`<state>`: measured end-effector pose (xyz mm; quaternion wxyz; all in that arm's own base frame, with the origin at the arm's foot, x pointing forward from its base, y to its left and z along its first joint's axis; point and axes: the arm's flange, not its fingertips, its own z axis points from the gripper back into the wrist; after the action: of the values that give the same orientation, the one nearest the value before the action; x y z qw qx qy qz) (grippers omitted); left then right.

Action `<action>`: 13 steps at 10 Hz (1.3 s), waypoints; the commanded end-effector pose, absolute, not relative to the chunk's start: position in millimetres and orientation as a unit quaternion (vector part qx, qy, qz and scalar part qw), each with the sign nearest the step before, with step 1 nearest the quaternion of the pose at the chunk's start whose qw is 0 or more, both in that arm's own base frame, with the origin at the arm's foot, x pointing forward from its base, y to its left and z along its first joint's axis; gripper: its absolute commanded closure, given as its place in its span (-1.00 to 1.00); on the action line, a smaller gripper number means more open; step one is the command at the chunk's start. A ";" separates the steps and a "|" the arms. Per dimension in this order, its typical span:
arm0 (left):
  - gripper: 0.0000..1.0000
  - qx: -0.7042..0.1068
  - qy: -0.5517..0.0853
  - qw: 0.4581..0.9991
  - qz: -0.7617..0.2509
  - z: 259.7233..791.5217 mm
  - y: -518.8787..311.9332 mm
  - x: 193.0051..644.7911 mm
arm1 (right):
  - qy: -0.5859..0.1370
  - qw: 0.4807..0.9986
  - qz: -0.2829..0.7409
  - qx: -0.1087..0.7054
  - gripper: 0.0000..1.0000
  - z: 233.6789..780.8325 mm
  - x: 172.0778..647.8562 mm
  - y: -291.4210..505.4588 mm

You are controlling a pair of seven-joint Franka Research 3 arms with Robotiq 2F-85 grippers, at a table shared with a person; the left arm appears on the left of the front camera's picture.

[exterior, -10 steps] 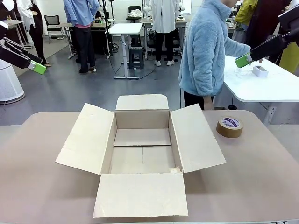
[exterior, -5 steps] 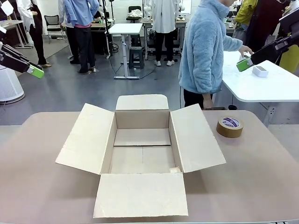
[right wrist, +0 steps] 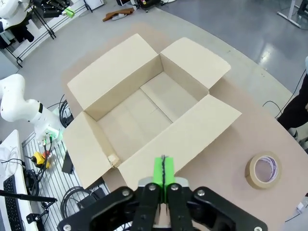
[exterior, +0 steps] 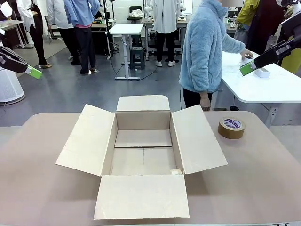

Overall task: Wrap the clocks to prevent damage.
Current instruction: Open the side flaps of the Package Box.

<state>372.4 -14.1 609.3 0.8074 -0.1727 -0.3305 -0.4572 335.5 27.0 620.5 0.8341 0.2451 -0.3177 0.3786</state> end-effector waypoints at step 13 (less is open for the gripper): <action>0.99 0.040 -0.114 0.927 -0.356 532.4 -197.3 370.3 | -0.134 0.972 0.191 0.002 0.98 511.8 388.0 216.0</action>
<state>367.6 -191.8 525.8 0.9230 0.0450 -0.1416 -0.3549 382.1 207.9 511.4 0.9695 0.0202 -0.1552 0.1888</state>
